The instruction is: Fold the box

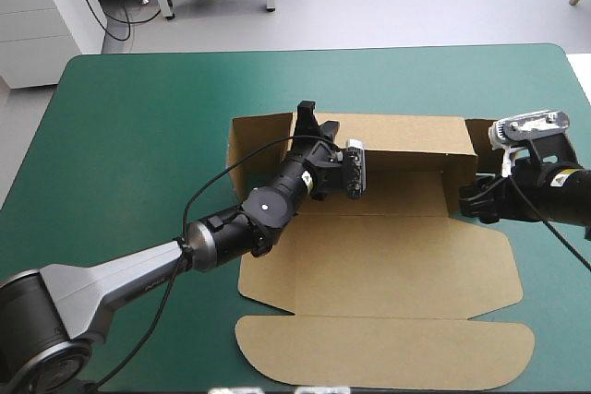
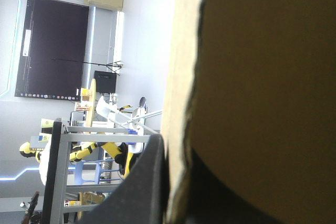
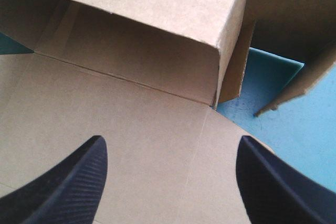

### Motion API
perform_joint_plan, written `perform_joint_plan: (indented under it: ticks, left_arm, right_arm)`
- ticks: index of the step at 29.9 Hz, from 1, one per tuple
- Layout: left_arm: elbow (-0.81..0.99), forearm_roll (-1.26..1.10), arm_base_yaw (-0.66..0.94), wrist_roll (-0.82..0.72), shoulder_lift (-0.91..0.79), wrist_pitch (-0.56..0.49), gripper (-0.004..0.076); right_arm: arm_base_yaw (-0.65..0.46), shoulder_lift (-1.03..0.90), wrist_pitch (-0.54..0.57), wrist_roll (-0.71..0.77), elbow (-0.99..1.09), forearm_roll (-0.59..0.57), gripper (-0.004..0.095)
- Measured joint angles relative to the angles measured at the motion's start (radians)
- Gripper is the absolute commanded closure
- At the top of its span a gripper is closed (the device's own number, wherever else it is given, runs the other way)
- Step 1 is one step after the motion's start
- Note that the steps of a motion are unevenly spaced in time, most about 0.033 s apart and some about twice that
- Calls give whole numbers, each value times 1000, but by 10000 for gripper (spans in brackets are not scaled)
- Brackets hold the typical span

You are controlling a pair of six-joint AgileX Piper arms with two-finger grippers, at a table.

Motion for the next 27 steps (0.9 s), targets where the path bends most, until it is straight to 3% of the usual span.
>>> perform_joint_plan:
  ticks: [7, 15, 27]
  left_arm:
    - [0, 16, 8, -38, 0, -20, 731]
    - [48, 46, 9, 27, -10, -31, 731]
    - [61, 60, 9, 56, -7, -25, 731]
  right_arm:
    - [0, 0, 17, 19, -46, -9, 263]
    - [0, 19, -60, 194, -62, -128, 263]
    - [0, 265, -66, 246, -303, -157, 263]
